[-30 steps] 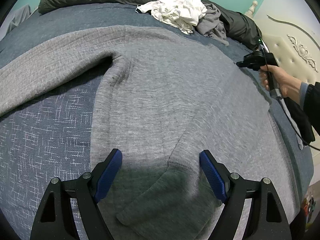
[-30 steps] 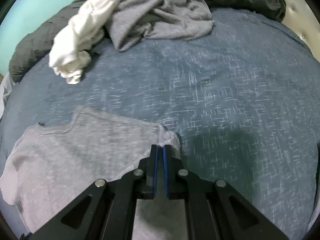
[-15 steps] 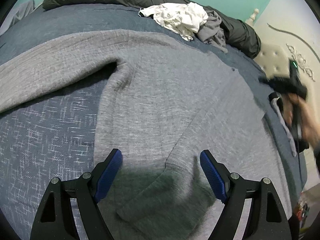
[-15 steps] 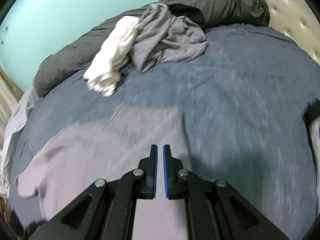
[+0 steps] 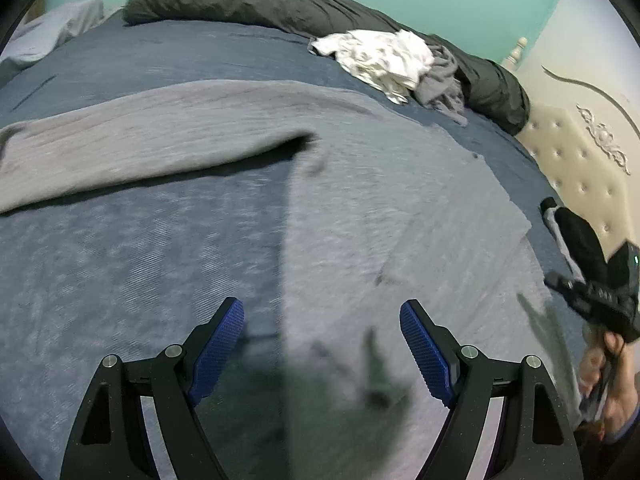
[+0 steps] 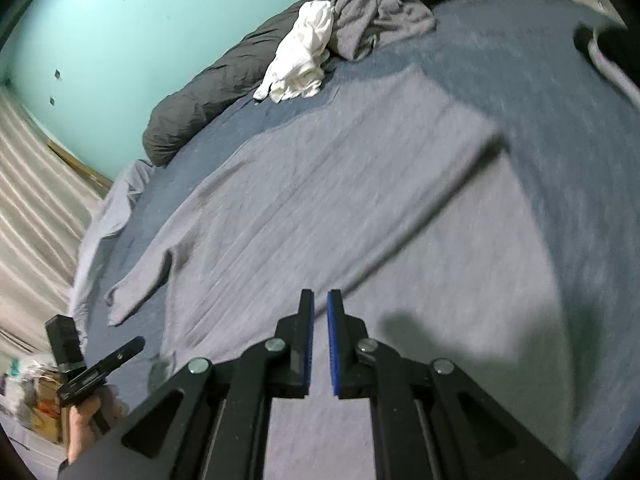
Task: Fold clothes
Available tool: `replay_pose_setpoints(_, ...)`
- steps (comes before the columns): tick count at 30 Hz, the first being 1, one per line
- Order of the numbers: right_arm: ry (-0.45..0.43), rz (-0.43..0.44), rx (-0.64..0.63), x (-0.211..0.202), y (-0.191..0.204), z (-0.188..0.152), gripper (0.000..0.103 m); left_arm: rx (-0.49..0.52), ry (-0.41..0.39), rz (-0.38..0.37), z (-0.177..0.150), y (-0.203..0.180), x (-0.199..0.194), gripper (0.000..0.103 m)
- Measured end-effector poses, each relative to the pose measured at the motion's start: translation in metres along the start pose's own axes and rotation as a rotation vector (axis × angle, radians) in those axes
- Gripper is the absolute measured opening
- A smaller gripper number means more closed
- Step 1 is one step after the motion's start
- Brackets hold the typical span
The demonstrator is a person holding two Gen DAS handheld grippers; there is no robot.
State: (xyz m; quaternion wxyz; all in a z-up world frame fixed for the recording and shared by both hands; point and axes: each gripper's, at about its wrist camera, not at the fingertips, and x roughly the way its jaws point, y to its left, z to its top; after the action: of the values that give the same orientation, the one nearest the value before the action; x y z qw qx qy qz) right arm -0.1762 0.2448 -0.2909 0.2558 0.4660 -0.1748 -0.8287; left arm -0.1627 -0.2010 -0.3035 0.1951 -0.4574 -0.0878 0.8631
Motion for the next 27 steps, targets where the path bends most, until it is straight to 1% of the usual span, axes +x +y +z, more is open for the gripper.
replay_pose_setpoints(6,-0.007,0.045,0.026,-0.007,0.008,-0.036,0.008,-0.099,-0.037,0.05,-0.017,0.035,-0.026,0.084)
replay_pose_setpoints(8,-0.012,0.051,0.041,-0.01,0.009,-0.045,0.013,-0.123,-0.044,0.05,-0.02,0.04,-0.031,0.084)
replay_pose_setpoints(10,-0.027,0.056,0.051,-0.013,0.01,-0.044,0.014,-0.147,-0.052,0.043,-0.022,0.044,-0.038,0.084)
replay_pose_setpoints(12,-0.043,0.066,0.057,-0.015,0.012,-0.043,0.017,-0.153,-0.053,0.056,-0.022,0.047,-0.044,0.084)
replay_pose_setpoints(13,-0.054,0.055,0.038,-0.016,0.015,-0.044,0.023,-0.155,-0.051,0.063,-0.021,0.05,-0.047,0.084)
replay_pose_setpoints(14,-0.059,0.048,0.02,-0.017,0.017,-0.044,0.027,-0.161,-0.045,0.069,-0.02,0.054,-0.05,0.084)
replay_pose_setpoints(16,-0.058,0.052,0.01,-0.015,0.018,-0.046,0.027,-0.191,-0.04,0.067,-0.017,0.065,-0.057,0.084)
replay_pose_setpoints(21,-0.056,0.086,0.041,-0.009,0.011,-0.043,0.027,-0.326,-0.052,0.058,0.001,0.11,-0.077,0.084)
replay_pose_setpoints(24,-0.07,0.096,0.043,-0.012,0.01,-0.04,0.027,-0.389,-0.071,0.1,0.013,0.14,-0.088,0.084)
replay_pose_setpoints(27,-0.085,0.106,0.045,-0.014,0.009,-0.038,0.027,-0.411,-0.08,0.144,0.026,0.166,-0.092,0.084)
